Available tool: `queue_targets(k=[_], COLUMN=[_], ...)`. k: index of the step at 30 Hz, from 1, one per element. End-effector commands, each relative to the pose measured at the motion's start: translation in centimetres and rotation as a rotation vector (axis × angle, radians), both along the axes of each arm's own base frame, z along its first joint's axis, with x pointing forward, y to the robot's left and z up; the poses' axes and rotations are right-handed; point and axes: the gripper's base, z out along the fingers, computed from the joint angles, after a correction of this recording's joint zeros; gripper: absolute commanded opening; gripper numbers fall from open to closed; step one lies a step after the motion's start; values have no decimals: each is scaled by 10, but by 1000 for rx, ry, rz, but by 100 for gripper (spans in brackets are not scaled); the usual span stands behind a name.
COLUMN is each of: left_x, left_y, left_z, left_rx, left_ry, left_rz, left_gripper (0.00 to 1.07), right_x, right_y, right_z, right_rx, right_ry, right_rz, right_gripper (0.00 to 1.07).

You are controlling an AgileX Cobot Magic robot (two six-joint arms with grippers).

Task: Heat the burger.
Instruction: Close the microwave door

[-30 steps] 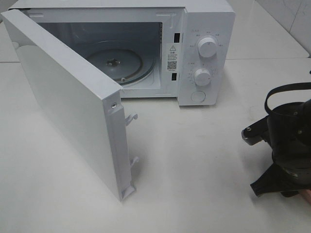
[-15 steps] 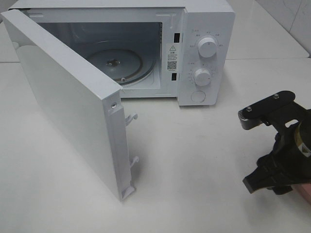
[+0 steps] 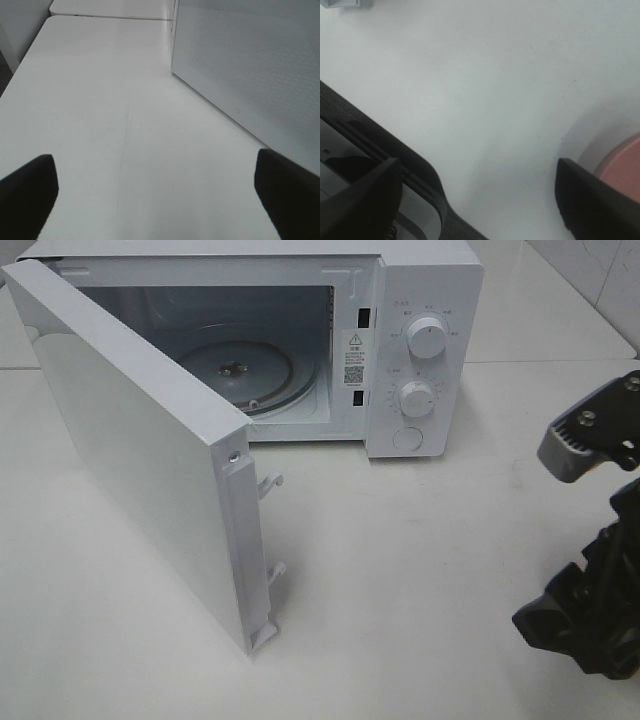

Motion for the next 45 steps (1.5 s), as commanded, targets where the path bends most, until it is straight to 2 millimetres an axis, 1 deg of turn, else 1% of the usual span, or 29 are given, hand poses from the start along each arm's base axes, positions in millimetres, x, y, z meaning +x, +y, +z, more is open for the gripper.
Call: queue_targets(k=[1,2,4,5,6,7,12,14,15,16,18,19,20,22,23,24,26,28,31,33,35,36,39,44,45], left_x=[0,0,0,0,0,0,0,0,0,0,0,0,0,0,0,0,0,0,0,0,0,0,0,0,0], left_y=[0,0,0,0,0,0,0,0,0,0,0,0,0,0,0,0,0,0,0,0,0,0,0,0,0], left_z=[-1,-1,-1,-1,-1,-1,-1,-1,-1,-1,-1,-1,-1,-1,-1,-1,-1,-1,-1,-1,-1,-1,-1,-1,-1], left_rx=[-1,-1,-1,-1,-1,-1,-1,-1,-1,-1,-1,-1,-1,-1,-1,-1,-1,-1,-1,-1,-1,-1,-1,-1,-1], left_ry=[-6,-6,-6,-6,-6,-6,-6,-6,-6,-6,-6,-6,-6,-6,-6,-6,-6,-6,-6,-6,-6,-6,-6,-6,-6], left_rz=[0,0,0,0,0,0,0,0,0,0,0,0,0,0,0,0,0,0,0,0,0,0,0,0,0], left_gripper=[100,100,100,100,100,100,100,100,100,100,100,100,100,100,100,100,100,100,100,100,100,100,100,100,100], right_x=[-7,-13,-16,-21,-21,-26,-35,-46,-46,-50,-53,-60,-60,-71,-71,-79,-82,-97,-100,-112,-114,-120,-123,-139,-139], right_y=[-6,-10,-12,-16,-16,-19,-26,-37,-37,-45,-49,-58,-58,-68,-68,-73,-75,-83,-84,-88,-88,-90,-90,-93,-93], right_z=[7,11,13,17,17,20,24,30,30,33,35,38,38,42,42,44,45,40,39,39,38,38,39,38,38], right_rx=[2,12,15,27,27,37,32,38,38,47,54,63,63,81,81,101,110,140,152,199,204,219,224,257,257], right_ry=[-7,-12,-14,-21,-21,-24,-24,-60,-60,-85,-95,-121,-121,-174,-174,-216,-232,-291,-314,-419,-438,-479,-498,-601,-601], right_rz=[1,-10,-14,-28,-28,-44,-49,-70,-70,-114,-137,-190,-190,-247,-247,-281,-298,-374,-390,-445,-455,-471,-480,-504,-504], right_gripper=[81,80,80,79,79,79,78,78,78,78,78,78,78,77,77,76,76,76,76,76,76,76,76,76,76])
